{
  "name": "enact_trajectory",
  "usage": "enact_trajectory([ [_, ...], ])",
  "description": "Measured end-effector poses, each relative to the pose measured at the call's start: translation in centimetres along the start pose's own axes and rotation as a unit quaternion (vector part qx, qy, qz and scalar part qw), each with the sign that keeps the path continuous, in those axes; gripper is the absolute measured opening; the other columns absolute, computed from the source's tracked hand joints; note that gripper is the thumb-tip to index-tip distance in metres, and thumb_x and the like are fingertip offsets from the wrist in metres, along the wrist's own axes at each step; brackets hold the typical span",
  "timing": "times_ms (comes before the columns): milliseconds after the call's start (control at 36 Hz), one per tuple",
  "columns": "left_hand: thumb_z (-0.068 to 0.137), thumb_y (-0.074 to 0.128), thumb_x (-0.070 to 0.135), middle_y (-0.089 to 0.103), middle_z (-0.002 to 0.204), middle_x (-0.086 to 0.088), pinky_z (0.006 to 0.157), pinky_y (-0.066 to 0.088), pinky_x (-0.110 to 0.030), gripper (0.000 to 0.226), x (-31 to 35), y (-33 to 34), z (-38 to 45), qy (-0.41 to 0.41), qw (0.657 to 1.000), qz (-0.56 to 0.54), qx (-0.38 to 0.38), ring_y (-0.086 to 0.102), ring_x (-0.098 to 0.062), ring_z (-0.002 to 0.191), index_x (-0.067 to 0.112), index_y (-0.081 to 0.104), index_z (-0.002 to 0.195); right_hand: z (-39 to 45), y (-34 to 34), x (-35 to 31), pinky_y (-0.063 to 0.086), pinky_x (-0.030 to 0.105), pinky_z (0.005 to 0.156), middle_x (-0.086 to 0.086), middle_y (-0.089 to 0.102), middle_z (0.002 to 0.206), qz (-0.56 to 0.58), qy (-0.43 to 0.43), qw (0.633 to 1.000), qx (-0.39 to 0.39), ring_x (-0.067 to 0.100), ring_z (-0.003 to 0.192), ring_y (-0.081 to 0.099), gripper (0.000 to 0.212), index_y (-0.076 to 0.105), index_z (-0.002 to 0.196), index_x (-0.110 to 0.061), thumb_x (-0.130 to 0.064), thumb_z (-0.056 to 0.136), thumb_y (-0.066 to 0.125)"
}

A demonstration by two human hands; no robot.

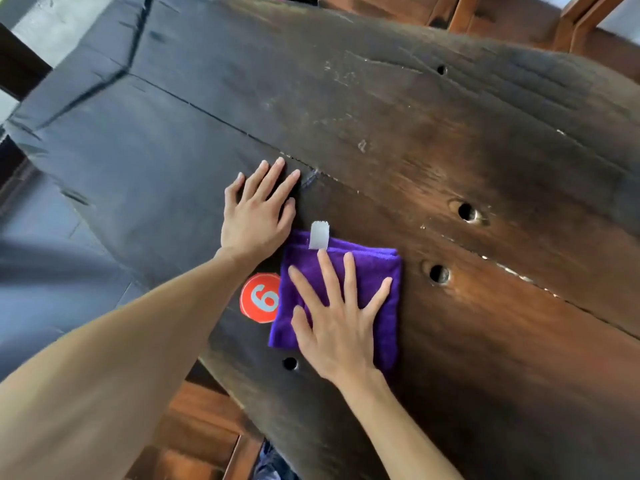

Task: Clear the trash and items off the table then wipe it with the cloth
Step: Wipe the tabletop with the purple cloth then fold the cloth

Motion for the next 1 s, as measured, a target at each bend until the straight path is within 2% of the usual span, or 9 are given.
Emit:
enact_trajectory([
  [222, 0.108, 0.031, 0.044, 0.008, 0.173, 0.012, 0.127, -0.006, -0.038, 0.054, -0.9, 0.4, 0.2, 0.014, 0.997, -0.033, -0.075, 0.001, -0.011, 0.160, 0.043, 0.023, 0.161, -15.0, 4.2, -4.2, 0.012, 0.085, 0.106, -0.008, 0.015, 0.170, 0.005, -0.089, 0.993, -0.077, 0.032, 0.156, 0.014, 0.081, 0.024, 0.154, -0.056, -0.055, 0.080, 0.058],
  [361, 0.110, 0.030, 0.039, 0.011, 0.172, 0.017, 0.128, -0.002, -0.041, 0.050, -3.6, -0.4, -2.6, 0.041, 0.994, -0.043, -0.092, 0.004, -0.010, 0.159, 0.045, 0.025, 0.159, -20.1, 5.2, -2.3, 0.021, 0.084, 0.103, -0.007, 0.024, 0.168, -0.050, -0.143, 0.983, -0.104, 0.031, 0.153, 0.026, 0.085, 0.030, 0.151, -0.058, -0.062, 0.072, 0.062],
  [472, 0.111, 0.030, 0.037, 0.022, 0.171, 0.011, 0.127, 0.004, -0.046, 0.047, -8.1, -1.9, -7.3, -0.006, 0.999, -0.032, -0.044, 0.012, -0.019, 0.159, 0.040, 0.034, 0.157, -20.8, 5.3, -0.8, 0.030, 0.081, 0.098, -0.005, 0.028, 0.167, -0.099, -0.202, 0.968, -0.113, 0.032, 0.153, 0.025, 0.074, 0.027, 0.154, -0.054, -0.067, 0.086, 0.053],
  [583, 0.111, 0.025, 0.044, 0.015, 0.172, 0.013, 0.126, -0.003, -0.047, 0.049, -14.3, -2.6, -12.5, -0.139, 0.990, -0.017, -0.022, 0.005, -0.019, 0.160, 0.046, 0.023, 0.160, -19.0, 4.6, -0.9, 0.021, 0.083, 0.104, -0.008, 0.021, 0.169, -0.108, -0.241, 0.958, -0.115, 0.030, 0.153, 0.026, 0.059, 0.023, 0.153, -0.058, -0.062, 0.097, 0.043],
  [722, 0.110, 0.022, 0.048, 0.002, 0.171, 0.021, 0.127, -0.001, -0.051, 0.050, -16.8, -2.8, -13.5, -0.127, 0.989, -0.049, -0.050, -0.006, -0.010, 0.159, 0.053, 0.013, 0.160, -13.3, 4.0, -3.7, 0.015, 0.086, 0.105, -0.010, 0.009, 0.171, -0.110, -0.271, 0.951, -0.104, 0.030, 0.156, 0.017, 0.050, 0.018, 0.153, -0.060, -0.062, 0.104, 0.026],
  [778, 0.111, 0.025, 0.044, 0.008, 0.171, 0.019, 0.127, 0.002, -0.049, 0.049, -16.8, -3.0, -13.4, -0.115, 0.991, -0.060, -0.028, -0.001, -0.011, 0.159, 0.048, 0.022, 0.160, -10.1, 3.8, -5.5, 0.009, 0.086, 0.106, -0.010, 0.007, 0.171, -0.107, -0.280, 0.950, -0.089, 0.029, 0.157, 0.012, 0.049, 0.019, 0.152, -0.061, -0.063, 0.104, 0.023],
  [861, 0.111, 0.034, 0.029, 0.038, 0.164, 0.007, 0.126, 0.011, -0.049, 0.043, -17.5, -4.3, -13.9, -0.130, 0.986, -0.072, 0.077, 0.028, -0.018, 0.155, 0.026, 0.052, 0.150, -5.4, 3.6, -8.5, 0.006, 0.085, 0.107, -0.011, 0.005, 0.171, -0.104, -0.288, 0.950, -0.067, 0.028, 0.158, 0.007, 0.049, 0.019, 0.152, -0.062, -0.064, 0.103, 0.020],
  [944, 0.105, 0.041, 0.022, 0.058, 0.149, 0.000, 0.118, 0.025, -0.046, 0.035, -20.3, -5.5, -15.0, -0.232, 0.950, -0.097, 0.187, 0.051, -0.023, 0.138, 0.014, 0.066, 0.127, -1.2, 3.2, -11.2, 0.007, 0.085, 0.105, -0.012, 0.006, 0.171, -0.104, -0.290, 0.950, -0.041, 0.027, 0.158, 0.008, 0.049, 0.021, 0.151, -0.062, -0.065, 0.102, 0.021],
  [1000, 0.105, 0.040, 0.024, 0.062, 0.143, -0.001, 0.113, 0.028, -0.045, 0.035, -22.2, -5.6, -15.5, -0.283, 0.931, -0.108, 0.204, 0.053, -0.025, 0.132, 0.014, 0.067, 0.124, 1.2, 2.8, -12.6, 0.006, 0.085, 0.105, -0.012, 0.008, 0.171, -0.105, -0.291, 0.951, -0.026, 0.028, 0.157, 0.009, 0.049, 0.022, 0.150, -0.062, -0.065, 0.102, 0.025],
])
Point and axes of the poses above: each hand's wrist, its own z-axis towards the middle knuckle, its own y-axis out of the palm, x = y × z, the point moved 7 cm from there along z, towards the middle knuckle
